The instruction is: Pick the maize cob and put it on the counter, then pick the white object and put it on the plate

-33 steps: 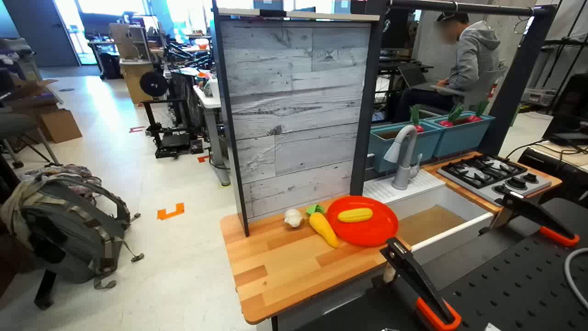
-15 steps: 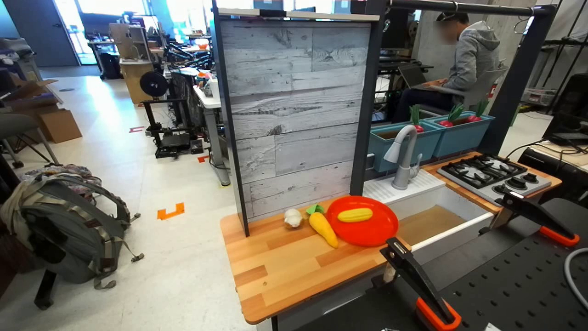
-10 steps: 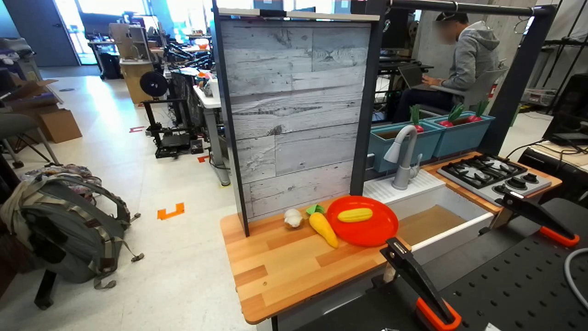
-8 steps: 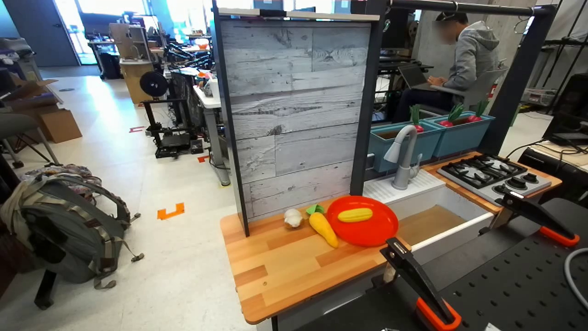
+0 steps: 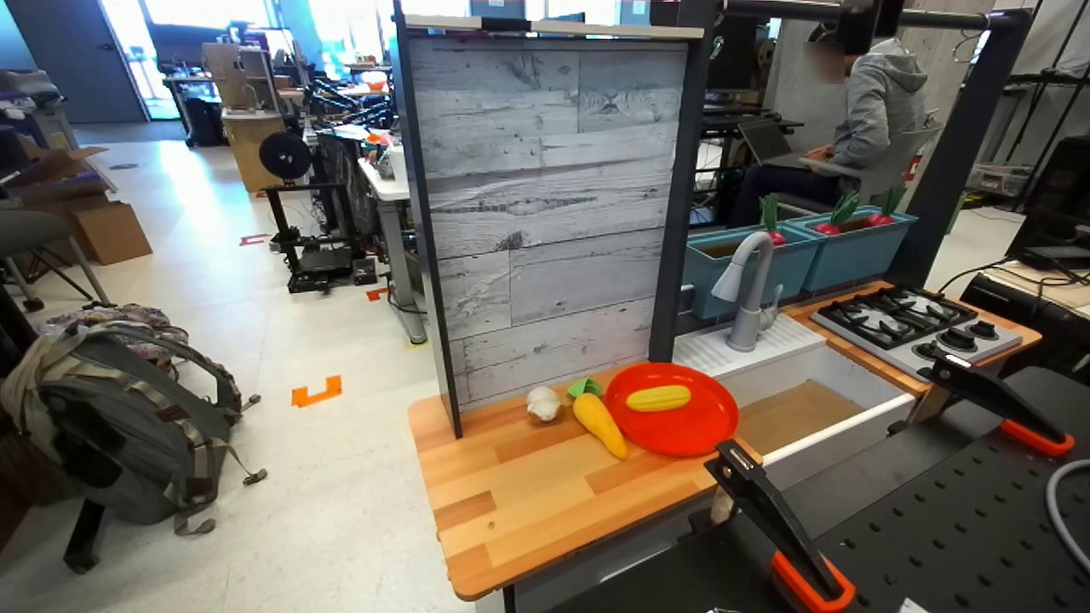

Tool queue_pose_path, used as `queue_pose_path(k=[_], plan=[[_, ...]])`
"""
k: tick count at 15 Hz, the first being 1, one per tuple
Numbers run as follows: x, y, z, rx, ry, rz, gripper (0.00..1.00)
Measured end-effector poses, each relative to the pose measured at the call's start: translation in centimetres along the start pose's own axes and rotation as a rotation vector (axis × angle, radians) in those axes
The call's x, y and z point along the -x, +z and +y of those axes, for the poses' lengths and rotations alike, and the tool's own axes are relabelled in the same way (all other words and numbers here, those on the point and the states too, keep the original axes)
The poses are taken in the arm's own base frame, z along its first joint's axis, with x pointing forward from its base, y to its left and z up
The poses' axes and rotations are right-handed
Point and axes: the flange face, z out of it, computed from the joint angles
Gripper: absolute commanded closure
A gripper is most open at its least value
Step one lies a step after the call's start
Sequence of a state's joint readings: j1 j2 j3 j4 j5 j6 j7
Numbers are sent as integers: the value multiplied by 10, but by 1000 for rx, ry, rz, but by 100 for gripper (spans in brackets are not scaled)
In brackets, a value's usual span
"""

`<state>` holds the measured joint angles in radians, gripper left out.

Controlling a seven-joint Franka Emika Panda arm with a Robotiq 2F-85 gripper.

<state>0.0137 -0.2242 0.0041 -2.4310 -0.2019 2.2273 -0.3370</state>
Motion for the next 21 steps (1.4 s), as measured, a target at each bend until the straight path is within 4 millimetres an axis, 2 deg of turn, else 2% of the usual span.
queue_pose_path(k=[5,8,13,18,21], plan=[[-32,63,18,-95,-146,-97,0],[-47,90,26,-118,-118,-215,0],[-55,90,32,-117,-100,-231,0],[-56,91,31,-115,-100,-227,0],[-64,96,28,-99,-105,-186,0]])
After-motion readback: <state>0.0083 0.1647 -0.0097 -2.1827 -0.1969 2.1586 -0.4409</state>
